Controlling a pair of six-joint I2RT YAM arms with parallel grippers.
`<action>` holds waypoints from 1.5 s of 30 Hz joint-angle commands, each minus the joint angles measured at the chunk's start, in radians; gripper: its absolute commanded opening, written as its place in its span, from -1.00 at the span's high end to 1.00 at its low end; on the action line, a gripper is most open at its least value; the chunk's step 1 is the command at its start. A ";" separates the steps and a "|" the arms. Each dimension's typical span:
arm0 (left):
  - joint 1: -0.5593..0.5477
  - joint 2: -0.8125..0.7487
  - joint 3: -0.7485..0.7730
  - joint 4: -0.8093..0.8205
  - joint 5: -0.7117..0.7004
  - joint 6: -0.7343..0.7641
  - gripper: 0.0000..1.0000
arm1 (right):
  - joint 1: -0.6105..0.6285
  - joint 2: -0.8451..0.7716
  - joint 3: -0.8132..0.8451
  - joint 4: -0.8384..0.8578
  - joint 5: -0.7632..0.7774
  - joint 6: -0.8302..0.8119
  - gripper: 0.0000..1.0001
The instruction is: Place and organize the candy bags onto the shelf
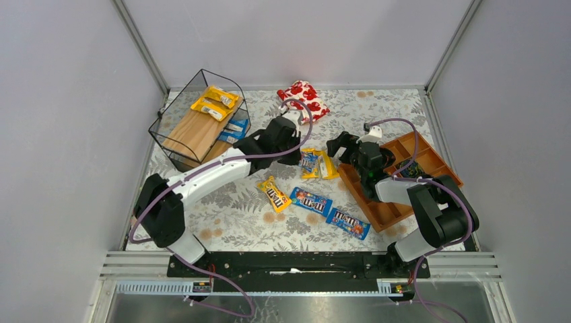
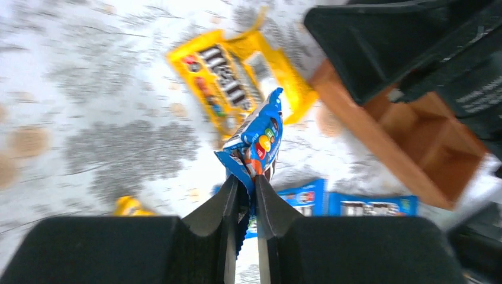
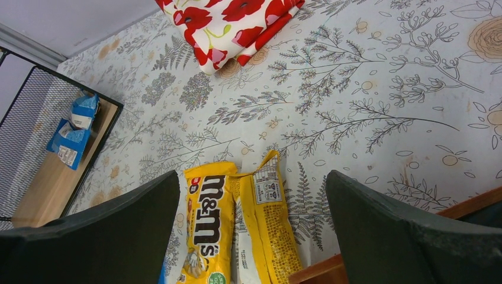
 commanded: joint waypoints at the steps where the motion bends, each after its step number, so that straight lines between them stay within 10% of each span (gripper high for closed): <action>1: -0.050 -0.046 0.125 -0.229 -0.389 0.221 0.66 | -0.009 -0.007 0.006 0.050 -0.011 0.005 -1.00; 16: -0.074 0.055 0.032 -0.453 -1.195 0.518 0.72 | -0.009 -0.005 0.007 0.052 -0.016 0.012 -1.00; 45: 0.239 0.496 0.034 0.032 -1.123 0.815 0.72 | -0.028 -0.002 -0.002 0.064 -0.030 0.029 -1.00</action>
